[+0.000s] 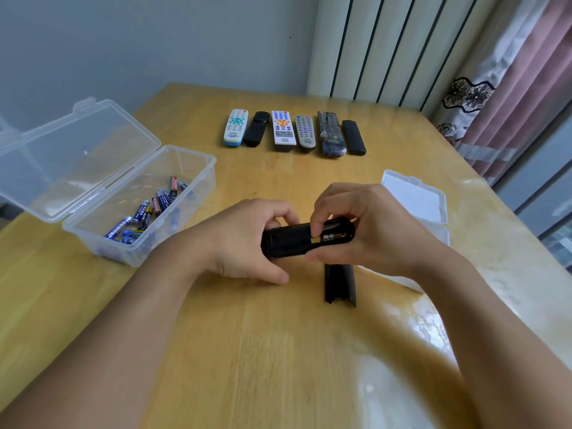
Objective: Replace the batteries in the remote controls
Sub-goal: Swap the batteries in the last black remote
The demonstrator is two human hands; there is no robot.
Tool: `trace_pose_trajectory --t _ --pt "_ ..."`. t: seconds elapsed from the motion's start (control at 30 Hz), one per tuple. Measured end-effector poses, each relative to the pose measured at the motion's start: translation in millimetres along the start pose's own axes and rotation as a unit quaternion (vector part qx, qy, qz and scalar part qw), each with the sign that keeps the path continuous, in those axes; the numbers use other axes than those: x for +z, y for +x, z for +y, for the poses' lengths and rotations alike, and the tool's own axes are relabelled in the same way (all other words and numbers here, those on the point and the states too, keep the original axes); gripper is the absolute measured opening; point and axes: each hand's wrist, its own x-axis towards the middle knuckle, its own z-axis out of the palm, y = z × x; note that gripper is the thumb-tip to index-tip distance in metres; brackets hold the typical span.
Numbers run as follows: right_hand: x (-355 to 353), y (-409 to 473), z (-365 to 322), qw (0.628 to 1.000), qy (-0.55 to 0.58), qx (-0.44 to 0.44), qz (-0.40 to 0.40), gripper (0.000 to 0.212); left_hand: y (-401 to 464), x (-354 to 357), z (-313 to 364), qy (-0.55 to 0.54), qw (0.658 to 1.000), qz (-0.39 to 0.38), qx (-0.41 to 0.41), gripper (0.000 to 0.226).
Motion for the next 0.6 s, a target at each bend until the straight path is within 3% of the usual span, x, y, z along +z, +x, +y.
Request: trace_pose_trajectory --t 0.07,0.13,0.27,0.6 --pt "0.8 1.0 0.5 1.0 0.014 0.011 0.022 0.024 2.2 3.7 -0.5 0.117 0.988 0.093 0.033 0.03" --pt "0.9 1.6 0.2 0.999 0.044 0.006 0.027 0.023 3.5 5.8 0.5 0.141 0.978 0.137 0.07 0.016" --pt "0.8 0.6 0.4 0.993 0.12 -0.008 0.015 0.018 2.8 4.1 0.6 0.104 0.985 0.107 0.086 0.008" --pt "2.2 -0.2 3.8 0.986 0.166 -0.002 -0.016 0.021 1.9 6.3 4.7 0.052 0.993 0.07 0.081 0.018"
